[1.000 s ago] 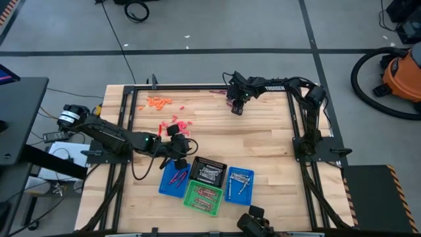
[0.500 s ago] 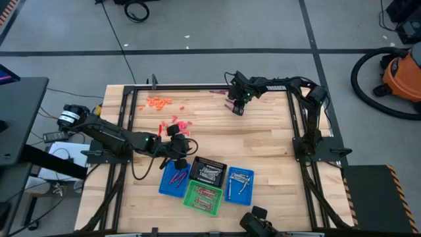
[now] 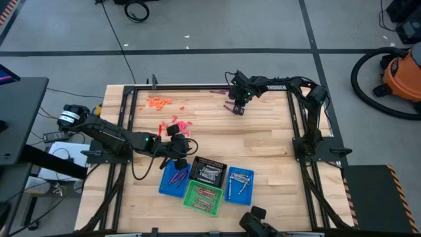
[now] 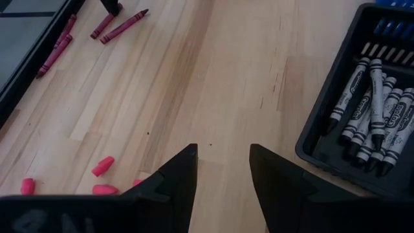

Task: Sort crayons
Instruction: Put the dark red crayon into the left blue bin

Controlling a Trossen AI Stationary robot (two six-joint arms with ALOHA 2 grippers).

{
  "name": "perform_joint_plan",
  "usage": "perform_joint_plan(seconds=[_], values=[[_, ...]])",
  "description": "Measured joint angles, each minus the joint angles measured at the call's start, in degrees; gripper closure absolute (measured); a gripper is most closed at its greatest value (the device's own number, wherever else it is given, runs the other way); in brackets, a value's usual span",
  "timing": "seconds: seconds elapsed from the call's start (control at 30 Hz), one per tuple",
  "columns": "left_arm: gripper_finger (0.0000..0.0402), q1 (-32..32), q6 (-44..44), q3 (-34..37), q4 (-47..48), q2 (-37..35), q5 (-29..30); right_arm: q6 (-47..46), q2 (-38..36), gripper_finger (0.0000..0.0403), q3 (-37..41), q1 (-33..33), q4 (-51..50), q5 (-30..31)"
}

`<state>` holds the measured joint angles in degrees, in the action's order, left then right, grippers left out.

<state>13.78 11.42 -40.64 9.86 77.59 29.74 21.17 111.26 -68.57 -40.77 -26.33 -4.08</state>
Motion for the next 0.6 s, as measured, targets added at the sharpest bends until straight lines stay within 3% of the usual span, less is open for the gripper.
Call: perform_joint_plan(seconds=[0.6], values=[[0.0249, 0.00, 0.98, 0.02, 2.94, -0.01, -0.07, 0.42, 0.41, 0.0398, -6.28, 2.32, -6.52, -0.29]])
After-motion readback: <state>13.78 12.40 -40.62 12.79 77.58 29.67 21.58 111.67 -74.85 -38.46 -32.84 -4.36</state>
